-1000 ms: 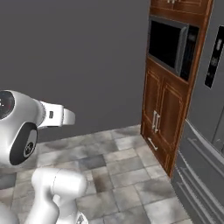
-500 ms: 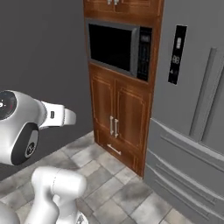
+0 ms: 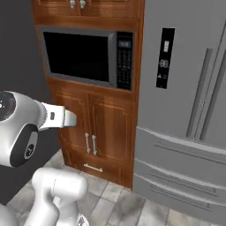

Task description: Navigate to the microwave.

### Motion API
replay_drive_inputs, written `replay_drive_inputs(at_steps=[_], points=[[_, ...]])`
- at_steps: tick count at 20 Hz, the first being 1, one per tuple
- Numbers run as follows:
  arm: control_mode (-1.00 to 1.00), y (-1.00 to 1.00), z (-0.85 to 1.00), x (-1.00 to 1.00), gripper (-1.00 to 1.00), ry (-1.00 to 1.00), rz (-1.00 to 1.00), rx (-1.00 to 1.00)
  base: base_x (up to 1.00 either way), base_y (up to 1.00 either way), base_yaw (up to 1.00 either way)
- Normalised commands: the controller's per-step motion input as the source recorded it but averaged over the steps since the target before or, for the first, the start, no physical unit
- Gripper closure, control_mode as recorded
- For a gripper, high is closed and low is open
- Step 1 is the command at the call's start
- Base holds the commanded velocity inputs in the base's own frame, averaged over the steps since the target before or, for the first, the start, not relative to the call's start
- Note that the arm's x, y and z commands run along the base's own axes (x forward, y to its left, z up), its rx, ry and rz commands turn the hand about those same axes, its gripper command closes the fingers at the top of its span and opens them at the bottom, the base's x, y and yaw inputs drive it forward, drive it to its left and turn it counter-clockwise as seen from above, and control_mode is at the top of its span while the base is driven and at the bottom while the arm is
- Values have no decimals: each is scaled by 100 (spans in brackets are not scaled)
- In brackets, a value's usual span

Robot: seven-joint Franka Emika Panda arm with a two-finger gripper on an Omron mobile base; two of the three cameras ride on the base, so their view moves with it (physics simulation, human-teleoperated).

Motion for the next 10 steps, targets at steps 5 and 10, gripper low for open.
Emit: replay_drive_inputs(at_steps=[5,10], points=[[100,0,0,0,-100,0,0,0,100,96,-59],[100,0,0,0,-100,0,0,0,100,100,-51]])
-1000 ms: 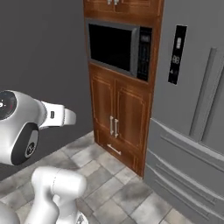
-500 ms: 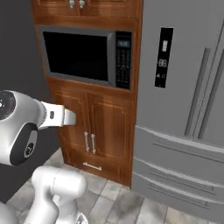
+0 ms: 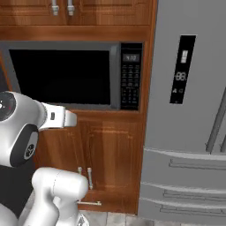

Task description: Navigate to the microwave.

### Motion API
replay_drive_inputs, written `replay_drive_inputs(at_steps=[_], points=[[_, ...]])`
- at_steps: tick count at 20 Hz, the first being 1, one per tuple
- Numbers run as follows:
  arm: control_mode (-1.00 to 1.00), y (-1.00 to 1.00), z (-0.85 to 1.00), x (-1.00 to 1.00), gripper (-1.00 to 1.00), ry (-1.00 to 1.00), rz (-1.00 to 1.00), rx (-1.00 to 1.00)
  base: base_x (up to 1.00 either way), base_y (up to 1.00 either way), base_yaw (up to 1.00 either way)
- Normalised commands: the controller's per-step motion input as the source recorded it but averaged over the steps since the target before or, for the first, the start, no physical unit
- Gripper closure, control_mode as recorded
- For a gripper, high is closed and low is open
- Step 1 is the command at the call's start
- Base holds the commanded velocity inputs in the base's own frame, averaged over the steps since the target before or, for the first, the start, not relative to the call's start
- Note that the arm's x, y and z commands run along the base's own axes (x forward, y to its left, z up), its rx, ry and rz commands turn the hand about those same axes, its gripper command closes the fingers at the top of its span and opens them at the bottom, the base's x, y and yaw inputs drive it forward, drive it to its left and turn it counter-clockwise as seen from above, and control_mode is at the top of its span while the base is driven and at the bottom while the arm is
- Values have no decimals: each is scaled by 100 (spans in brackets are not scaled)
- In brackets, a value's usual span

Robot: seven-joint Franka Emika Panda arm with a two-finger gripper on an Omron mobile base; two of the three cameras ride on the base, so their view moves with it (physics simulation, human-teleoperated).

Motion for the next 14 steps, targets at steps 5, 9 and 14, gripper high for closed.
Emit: replay_drive_inputs(at_steps=[5,9,14], points=[[100,0,0,0,-100,0,0,0,100,95,-31],[100,0,0,0,-100,0,0,0,100,24,-1],[100,0,0,0,-100,0,0,0,100,0,7]])
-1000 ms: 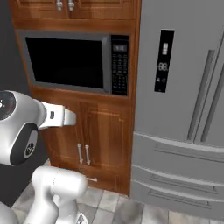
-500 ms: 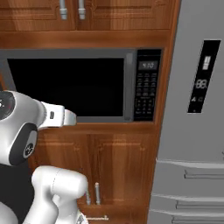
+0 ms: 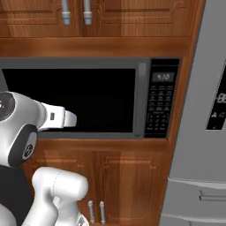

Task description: Navigate to the microwave.

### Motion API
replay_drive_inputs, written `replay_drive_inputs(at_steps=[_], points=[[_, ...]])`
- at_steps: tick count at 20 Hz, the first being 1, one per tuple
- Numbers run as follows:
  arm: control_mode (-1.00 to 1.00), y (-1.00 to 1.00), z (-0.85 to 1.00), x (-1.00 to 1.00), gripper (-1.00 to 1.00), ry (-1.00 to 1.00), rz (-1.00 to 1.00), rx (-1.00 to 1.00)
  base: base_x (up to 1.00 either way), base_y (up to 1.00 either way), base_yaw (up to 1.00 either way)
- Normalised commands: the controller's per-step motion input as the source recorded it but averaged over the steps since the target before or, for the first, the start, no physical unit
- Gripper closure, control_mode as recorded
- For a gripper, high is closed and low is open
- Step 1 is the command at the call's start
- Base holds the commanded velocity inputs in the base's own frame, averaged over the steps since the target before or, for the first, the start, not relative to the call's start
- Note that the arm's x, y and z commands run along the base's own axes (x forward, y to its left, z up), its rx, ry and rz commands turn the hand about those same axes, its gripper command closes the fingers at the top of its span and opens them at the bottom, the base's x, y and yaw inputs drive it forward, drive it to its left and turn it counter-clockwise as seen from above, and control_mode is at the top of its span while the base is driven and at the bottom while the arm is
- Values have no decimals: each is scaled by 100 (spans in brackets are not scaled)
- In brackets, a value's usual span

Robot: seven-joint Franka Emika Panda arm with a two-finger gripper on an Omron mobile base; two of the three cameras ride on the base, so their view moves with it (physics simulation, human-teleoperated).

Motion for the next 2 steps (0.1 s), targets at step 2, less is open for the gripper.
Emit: replay_drive_inputs(at_steps=[2], points=[[100,0,0,0,-100,0,0,0,100,-11,35]])
